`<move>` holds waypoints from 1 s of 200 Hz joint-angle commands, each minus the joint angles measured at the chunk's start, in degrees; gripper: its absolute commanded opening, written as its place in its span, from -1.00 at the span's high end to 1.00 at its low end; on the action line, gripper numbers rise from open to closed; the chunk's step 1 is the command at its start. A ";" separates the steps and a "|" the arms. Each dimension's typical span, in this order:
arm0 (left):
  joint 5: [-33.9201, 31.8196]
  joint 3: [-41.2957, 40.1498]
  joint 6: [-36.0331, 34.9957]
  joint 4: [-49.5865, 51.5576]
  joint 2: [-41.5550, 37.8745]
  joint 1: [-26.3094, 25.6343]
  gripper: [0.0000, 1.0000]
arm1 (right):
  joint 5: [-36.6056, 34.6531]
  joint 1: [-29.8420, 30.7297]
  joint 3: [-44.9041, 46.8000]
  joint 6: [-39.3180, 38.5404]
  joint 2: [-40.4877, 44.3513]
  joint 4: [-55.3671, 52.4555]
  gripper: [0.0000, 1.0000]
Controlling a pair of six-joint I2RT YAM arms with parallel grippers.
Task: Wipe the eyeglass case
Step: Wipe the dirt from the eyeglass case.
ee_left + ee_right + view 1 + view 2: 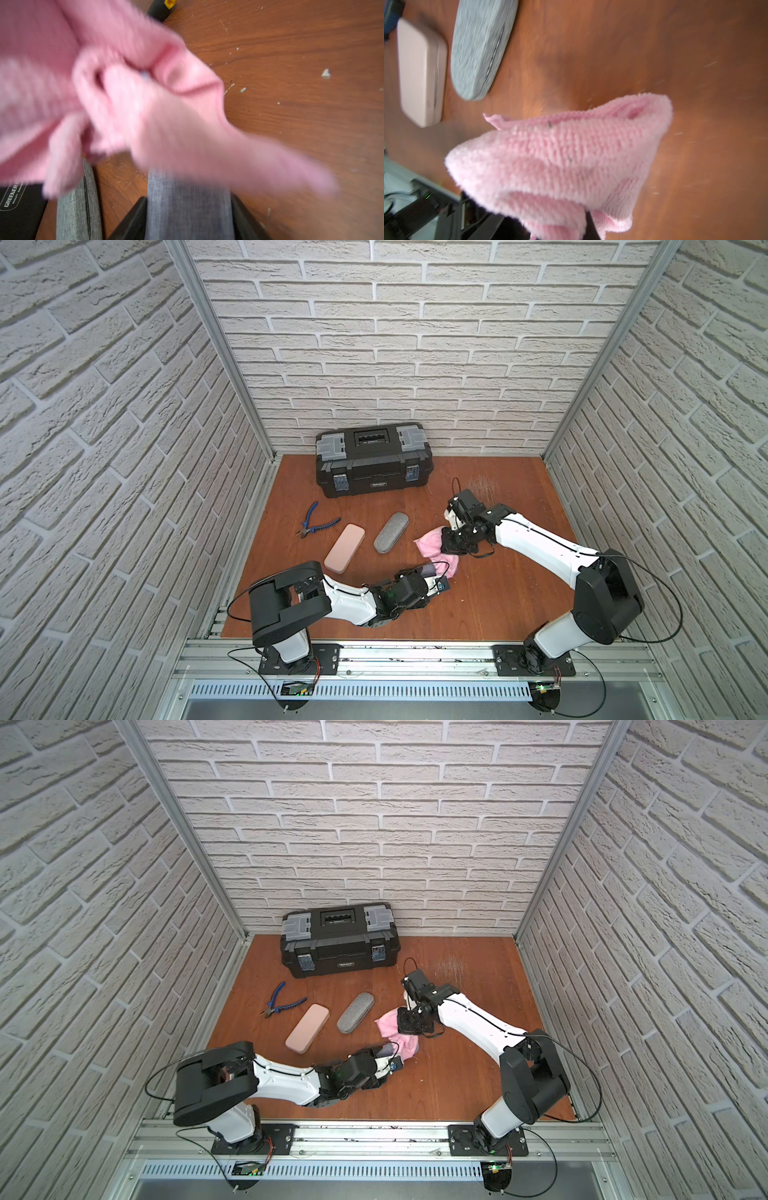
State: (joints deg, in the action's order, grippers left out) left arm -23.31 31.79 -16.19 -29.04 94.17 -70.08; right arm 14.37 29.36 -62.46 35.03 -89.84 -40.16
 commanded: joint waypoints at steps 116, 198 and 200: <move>-2.17 -1.41 1.30 -4.45 2.29 -1.91 0.58 | -3.58 -0.66 -4.33 -1.60 1.39 -5.47 0.95; -3.17 -1.24 1.86 -4.54 2.89 -2.77 0.58 | -30.84 -4.86 1.29 -9.14 -2.92 -11.60 0.95; -3.33 -1.21 1.88 -4.49 2.91 -2.84 0.59 | -33.25 -4.61 0.80 -9.46 -2.63 -12.33 0.95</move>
State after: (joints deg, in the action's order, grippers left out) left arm -25.69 30.63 -14.26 -33.06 96.09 -72.07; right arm 15.14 25.65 -59.70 33.19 -92.49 -40.86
